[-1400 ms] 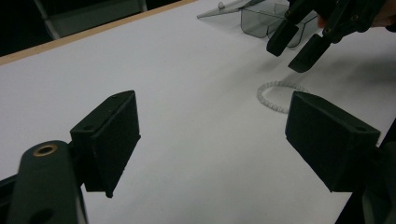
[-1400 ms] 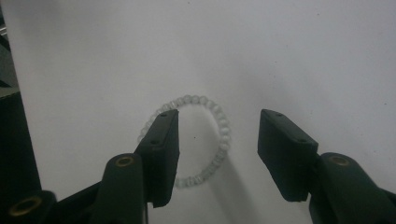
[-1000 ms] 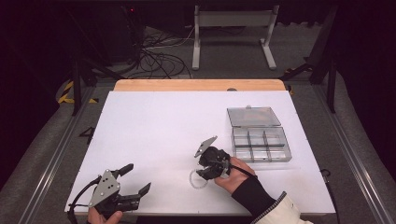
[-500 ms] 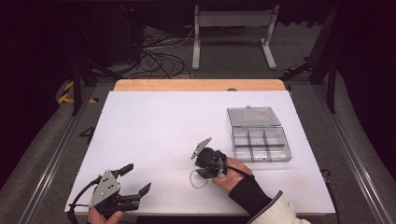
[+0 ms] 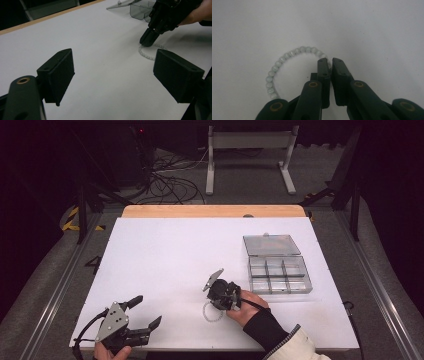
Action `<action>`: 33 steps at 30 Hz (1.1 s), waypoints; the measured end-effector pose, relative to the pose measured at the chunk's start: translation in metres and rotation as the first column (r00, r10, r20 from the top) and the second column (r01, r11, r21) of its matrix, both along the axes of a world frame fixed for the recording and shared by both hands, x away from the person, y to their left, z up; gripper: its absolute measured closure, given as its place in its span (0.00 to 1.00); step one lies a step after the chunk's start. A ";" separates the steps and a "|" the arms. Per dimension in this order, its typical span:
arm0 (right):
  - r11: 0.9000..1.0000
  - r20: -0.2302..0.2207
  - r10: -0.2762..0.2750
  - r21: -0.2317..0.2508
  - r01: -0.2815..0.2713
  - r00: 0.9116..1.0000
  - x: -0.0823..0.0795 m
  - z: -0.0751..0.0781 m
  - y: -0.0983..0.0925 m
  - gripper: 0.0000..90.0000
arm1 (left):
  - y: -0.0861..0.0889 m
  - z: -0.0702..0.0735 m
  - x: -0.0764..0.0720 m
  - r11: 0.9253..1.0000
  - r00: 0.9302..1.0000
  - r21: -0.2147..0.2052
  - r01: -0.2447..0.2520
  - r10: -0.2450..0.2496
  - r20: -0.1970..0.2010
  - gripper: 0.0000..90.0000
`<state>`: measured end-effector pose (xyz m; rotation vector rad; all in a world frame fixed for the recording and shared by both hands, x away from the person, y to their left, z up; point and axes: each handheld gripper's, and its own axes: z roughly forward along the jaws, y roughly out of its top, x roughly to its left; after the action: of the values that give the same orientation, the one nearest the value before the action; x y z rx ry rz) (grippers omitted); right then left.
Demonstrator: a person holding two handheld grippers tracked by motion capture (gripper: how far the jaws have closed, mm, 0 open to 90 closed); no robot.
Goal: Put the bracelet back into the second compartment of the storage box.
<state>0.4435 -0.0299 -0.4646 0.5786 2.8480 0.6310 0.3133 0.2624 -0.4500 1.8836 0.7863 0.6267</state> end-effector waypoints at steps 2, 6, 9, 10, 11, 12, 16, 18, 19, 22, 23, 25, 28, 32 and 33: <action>1.000 -0.006 -0.007 0.007 0.007 1.000 0.000 0.000 0.000 0.95 | 0.000 0.000 0.000 1.000 1.000 0.000 -0.001 0.001 0.002 0.20; 1.000 -0.004 -0.006 0.007 0.006 1.000 0.000 0.000 0.000 0.95 | 0.000 0.000 0.000 1.000 1.000 0.000 0.000 0.000 0.001 0.20; 1.000 -0.005 -0.011 0.012 0.011 1.000 -0.001 0.000 0.000 0.95 | 0.000 0.000 0.000 1.000 1.000 0.000 0.000 0.000 0.002 0.20; 1.000 0.000 -0.011 0.009 0.011 1.000 -0.001 0.000 0.000 0.95 | 0.000 0.000 0.000 1.000 1.000 0.000 0.000 0.000 0.001 0.20; 1.000 0.004 -0.006 0.010 0.006 1.000 -0.001 0.000 -0.001 0.95 | 0.000 0.000 0.000 1.000 1.000 0.000 0.000 0.000 0.001 0.20; 1.000 0.004 -0.008 0.019 0.008 1.000 -0.002 0.001 -0.002 0.95 | 0.000 0.000 0.000 1.000 1.000 0.000 -0.001 0.001 0.002 0.20; 0.997 0.031 -0.007 0.073 0.004 0.999 -0.007 0.010 -0.006 0.95 | 0.000 0.000 0.000 1.000 1.000 -0.001 0.000 0.000 -0.001 0.20; 0.995 0.041 -0.004 0.098 0.000 0.999 -0.009 0.015 -0.008 0.95 | 0.000 0.000 0.000 1.000 1.000 -0.001 -0.001 0.001 0.001 0.20; 0.994 0.046 -0.005 0.106 0.000 0.999 -0.011 0.018 -0.009 0.95 | 0.000 0.000 0.000 1.000 1.000 0.000 -0.001 0.001 0.002 0.20; 0.991 0.055 0.000 0.132 -0.007 0.998 -0.013 0.025 -0.014 0.95 | 0.000 0.000 0.000 1.000 1.000 -0.002 -0.001 0.001 0.000 0.20; 0.990 0.058 -0.006 0.141 -0.002 0.998 -0.014 0.027 -0.015 0.95 | 0.000 0.000 0.000 1.000 1.000 -0.002 -0.002 0.002 0.000 0.20; 0.988 0.062 0.002 0.151 -0.011 0.998 -0.016 0.031 -0.016 0.95 | 0.000 0.000 0.000 1.000 1.000 -0.001 -0.001 0.001 0.000 0.20; 0.984 0.068 0.003 0.176 -0.015 0.998 -0.018 0.037 -0.019 0.95 | 0.000 0.000 0.000 1.000 1.000 -0.003 -0.002 0.002 -0.001 0.20; 0.978 0.079 0.006 0.209 -0.022 0.997 -0.022 0.046 -0.023 0.95 | 0.000 0.000 0.001 1.000 1.000 -0.004 -0.001 0.001 -0.002 0.20; 0.976 0.081 0.003 0.215 -0.020 0.997 -0.022 0.048 -0.023 0.95 | 0.000 0.000 0.001 1.000 1.000 -0.003 -0.001 0.001 -0.002 0.20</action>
<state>0.4212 -0.0533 -0.4169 0.5546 2.7285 0.9518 0.3139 0.2627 -0.4501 1.8811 0.7895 0.6238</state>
